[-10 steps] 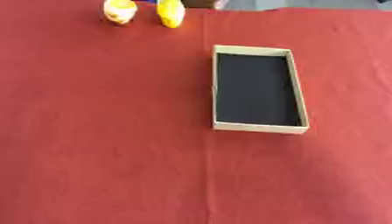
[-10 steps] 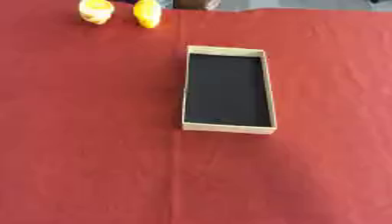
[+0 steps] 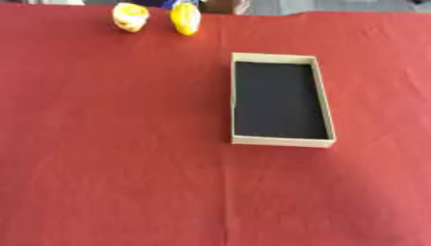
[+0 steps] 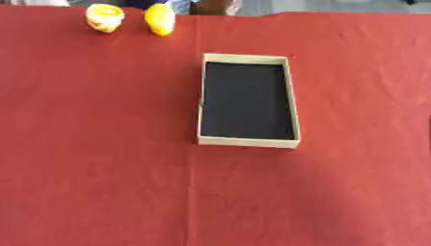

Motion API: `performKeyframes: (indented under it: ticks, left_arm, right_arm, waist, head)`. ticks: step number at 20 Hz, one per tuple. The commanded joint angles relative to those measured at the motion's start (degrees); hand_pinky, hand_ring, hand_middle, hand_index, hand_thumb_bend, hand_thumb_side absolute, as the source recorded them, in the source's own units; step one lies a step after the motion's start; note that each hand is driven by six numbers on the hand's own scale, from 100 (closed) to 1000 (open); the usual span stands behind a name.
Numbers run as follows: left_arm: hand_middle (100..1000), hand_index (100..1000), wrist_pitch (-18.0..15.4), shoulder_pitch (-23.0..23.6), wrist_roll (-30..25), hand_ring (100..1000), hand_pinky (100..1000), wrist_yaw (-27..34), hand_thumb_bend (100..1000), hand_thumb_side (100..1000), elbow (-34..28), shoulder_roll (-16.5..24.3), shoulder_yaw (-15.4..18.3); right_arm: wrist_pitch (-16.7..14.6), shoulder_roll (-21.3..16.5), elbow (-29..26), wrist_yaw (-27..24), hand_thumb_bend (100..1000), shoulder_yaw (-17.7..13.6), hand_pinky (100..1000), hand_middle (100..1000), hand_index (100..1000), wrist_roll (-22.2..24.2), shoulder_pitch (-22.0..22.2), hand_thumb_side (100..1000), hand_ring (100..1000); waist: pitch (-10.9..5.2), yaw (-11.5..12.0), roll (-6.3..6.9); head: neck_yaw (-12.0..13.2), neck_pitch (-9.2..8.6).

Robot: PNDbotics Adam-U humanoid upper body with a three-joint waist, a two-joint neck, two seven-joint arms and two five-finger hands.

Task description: Pick up objects on the table and place them in the box.

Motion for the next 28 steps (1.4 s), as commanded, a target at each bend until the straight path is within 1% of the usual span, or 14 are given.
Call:
performKeyframes:
  ticks: [1, 4, 6, 7, 8, 9, 10, 11, 12, 13, 17, 20, 25, 28]
  left_arm:
    - [705, 851, 2.5, -5.9, -5.9, 864, 843, -0.8, 100, 558, 10.2, 5.5, -2.7]
    - [733, 884, 1.5, -13.5, -13.2, 883, 852, -4.3, 100, 554, 22.2, 5.6, -6.1]
    - [764, 913, -0.4, -18.1, -18.1, 899, 866, -9.1, 100, 476, 28.9, 4.3, -7.9]
    - [777, 916, -1.5, -20.4, -20.7, 909, 872, -12.2, 118, 420, 32.3, 3.3, -8.7]
    - [779, 916, -2.7, -22.4, -23.2, 910, 873, -15.3, 125, 412, 35.5, 2.3, -9.2]
    - [787, 917, -3.7, -24.2, -25.4, 914, 877, -18.3, 177, 314, 38.3, 1.1, -9.5]
    - [790, 918, -4.6, -25.9, -27.4, 916, 880, -21.3, 209, 275, 41.0, -0.1, -9.6]
    - [800, 925, -5.4, -27.2, -29.2, 922, 888, -24.2, 282, 183, 43.4, -1.2, -9.8]
    - [799, 924, -6.2, -28.2, -30.9, 922, 888, -27.2, 307, 147, 45.5, -2.3, -9.9]
    - [801, 922, -7.0, -29.0, -32.3, 925, 895, -30.2, 369, 100, 47.2, -3.2, -10.0]
    - [812, 923, -10.1, -30.3, -36.8, 929, 908, -38.3, 421, 100, 51.4, -6.3, -10.7]
    - [823, 937, -11.0, -30.8, -38.5, 935, 918, -43.1, 451, 100, 53.5, -8.4, -10.9]
    - [842, 953, -9.8, -31.5, -38.3, 948, 931, -49.9, 484, 100, 56.5, -10.8, -9.9]
    - [853, 969, -7.6, -31.8, -35.9, 953, 932, -52.1, 473, 100, 57.5, -11.5, -8.8]
  right_arm:
    - [-0.1, -1.9, -0.4, 0.0, 100, 0.2, 944, 785, 868, 0.4, -0.9, 693, 955]
    - [-0.1, -2.0, -0.2, 0.0, 100, 0.5, 944, 785, 868, 0.7, -1.0, 694, 955]
    - [-0.2, -2.0, 0.0, 0.0, 100, 0.6, 944, 786, 868, 0.8, -1.0, 695, 955]
    - [-0.2, -2.0, 0.1, 0.0, 100, 0.7, 944, 786, 868, 0.9, -1.0, 695, 955]
    - [-0.2, -1.9, 0.2, -0.1, 100, 0.8, 944, 786, 868, 1.0, -1.1, 695, 955]
    - [-0.3, -1.9, 0.2, -0.1, 100, 0.9, 944, 786, 868, 1.1, -1.2, 695, 955]
    - [-0.3, -1.8, 0.3, -0.1, 100, 1.0, 944, 786, 868, 1.2, -1.3, 696, 955]
    - [-0.3, -1.7, 0.3, -0.2, 100, 1.1, 945, 786, 868, 1.3, -1.4, 696, 954]
    - [-0.2, -1.7, 0.4, -0.2, 100, 1.1, 945, 786, 868, 1.4, -1.5, 696, 954]
    - [-0.2, -1.6, 0.4, -0.2, 100, 1.2, 945, 786, 868, 1.5, -1.6, 697, 955]
    - [-0.1, -1.4, 0.4, -0.4, 100, 1.2, 945, 786, 868, 1.7, -1.8, 698, 955]
    - [0.0, -1.0, 0.2, -0.6, 100, 1.3, 946, 786, 867, 1.9, -2.2, 699, 956]
    - [0.3, -0.6, 0.1, -0.8, 100, 1.4, 947, 786, 867, 2.2, -2.5, 701, 958]
    - [0.5, -0.5, 0.0, -0.9, 100, 1.4, 948, 786, 867, 2.3, -2.7, 703, 959]
  waist:
    - [-1.67, -0.2, 0.34]
    - [-2.02, -0.6, 0.47]
    - [-2.17, -0.8, 0.50]
    - [-2.18, -0.9, 0.52]
    - [-2.18, -1.0, 0.51]
    - [-2.15, -1.1, 0.53]
    - [-2.12, -1.3, 0.55]
    - [-2.06, -1.4, 0.59]
    - [-2.00, -1.6, 0.64]
    - [-1.89, -1.8, 0.70]
    - [-1.44, -2.3, 0.82]
    - [-1.06, -2.8, 0.92]
    - [-0.45, -3.7, 1.29]
    - [0.06, -4.6, 1.58]
  head:
    - [0.3, -0.13]
    - [0.7, 0.27]
    - [0.9, 0.47]
    - [1.0, 0.51]
    - [1.0, 0.51]
    - [1.2, 0.50]
    - [1.3, 0.50]
    - [1.5, 0.50]
    - [1.7, 0.50]
    - [1.9, 0.47]
    - [2.4, 0.18]
    - [2.7, -0.13]
    - [3.5, -0.63]
    - [3.9, -1.13]
